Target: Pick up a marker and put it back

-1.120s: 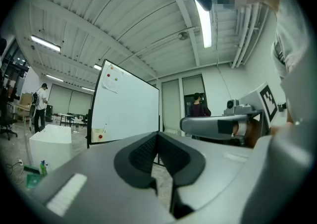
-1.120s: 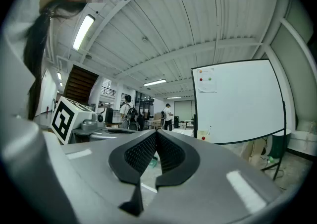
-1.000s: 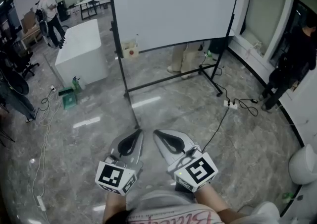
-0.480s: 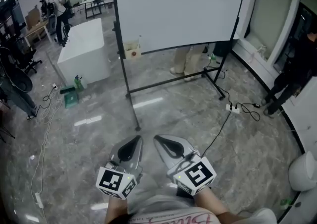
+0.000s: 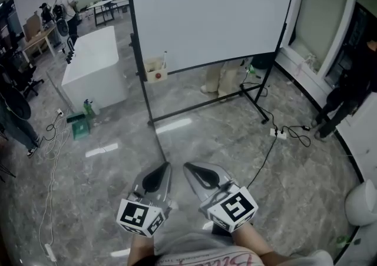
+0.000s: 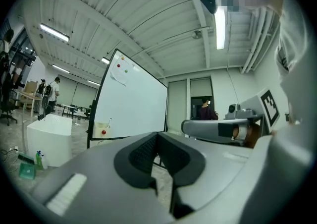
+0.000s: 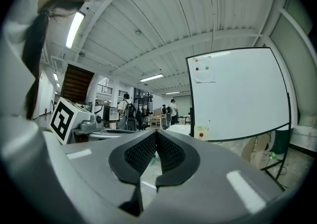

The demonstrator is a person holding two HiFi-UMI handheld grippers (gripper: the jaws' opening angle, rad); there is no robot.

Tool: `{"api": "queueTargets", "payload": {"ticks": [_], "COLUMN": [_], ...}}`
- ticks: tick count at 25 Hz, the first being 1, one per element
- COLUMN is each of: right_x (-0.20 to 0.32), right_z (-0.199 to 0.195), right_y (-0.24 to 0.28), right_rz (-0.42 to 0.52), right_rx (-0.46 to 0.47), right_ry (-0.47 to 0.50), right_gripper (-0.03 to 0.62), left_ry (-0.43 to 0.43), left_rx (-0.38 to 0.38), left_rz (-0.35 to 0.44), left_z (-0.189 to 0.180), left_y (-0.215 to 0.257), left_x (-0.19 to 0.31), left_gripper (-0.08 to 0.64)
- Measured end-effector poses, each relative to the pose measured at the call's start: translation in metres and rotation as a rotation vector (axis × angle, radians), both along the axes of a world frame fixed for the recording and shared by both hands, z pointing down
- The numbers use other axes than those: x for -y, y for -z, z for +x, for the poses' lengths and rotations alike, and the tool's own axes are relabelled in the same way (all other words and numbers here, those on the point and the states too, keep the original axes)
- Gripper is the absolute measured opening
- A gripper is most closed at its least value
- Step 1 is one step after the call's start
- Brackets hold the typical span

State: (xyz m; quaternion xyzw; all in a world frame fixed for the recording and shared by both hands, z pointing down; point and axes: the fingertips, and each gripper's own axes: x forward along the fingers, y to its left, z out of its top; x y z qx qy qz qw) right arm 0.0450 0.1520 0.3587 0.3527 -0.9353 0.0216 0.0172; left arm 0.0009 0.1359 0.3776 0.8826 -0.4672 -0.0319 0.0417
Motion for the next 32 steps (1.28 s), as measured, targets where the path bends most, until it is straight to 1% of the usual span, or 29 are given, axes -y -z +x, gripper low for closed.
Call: {"api": "queueTargets", "payload": {"ticks": [4,8,10,14,18,22,27,29,32], "right_x": [0.043,0.08,0.1,0.136,0.158,0.173,0.199,0.213,0.24], "right_z": [-0.019,-0.046,-0.056,-0.068,-0.076,-0.079,-0.063,-0.064,-0.067], "right_y": [0.004,0.01,0.012,0.016,0.016,0.012,-0.007,-0.007,-0.01], "right_rz": [0.009,0.027,0.028,0.024,0.033,0.016,-0.054,-0.042,-0.029], "right_rx": [0.001,-0.016,-0.019,-0.022,-0.041,-0.039,-0.062,-0.067,-0.076], "right_ry": [-0.005,0.026,0.026,0.006,-0.005,-0.02,-0.062,-0.054,-0.045], "right_gripper": [0.002,0.002,0.002,0.002,0.002,0.002,0.002,0.002,0.002], "left_ry": [-0.003,-0.015,-0.023,-0.048,-0.069,-0.09,-0.102,-0.1,-0.075], "left_rx": [-0.02,-0.039,-0.042,-0.05,-0.063,-0.071,-0.073,-0.064,-0.056], "left_rz": [0.003,-0.001,-0.003,-0.004,0.003,-0.014,-0.054,-0.059,-0.069], "left_z": [-0.018,-0.034,-0.041,-0.053,-0.06,-0.061,-0.057,-0.057,-0.062], "left_y": [0.003,0.005,0.005,0.011,0.014,0.007,-0.003,-0.005,-0.009], "left_x": [0.043,0.085,0.106,0.14,0.163,0.179,0.201,0.212,0.235], "left_gripper": [0.0,0.0,0.0,0.0,0.0,0.0,0.0,0.0,0.0]}}
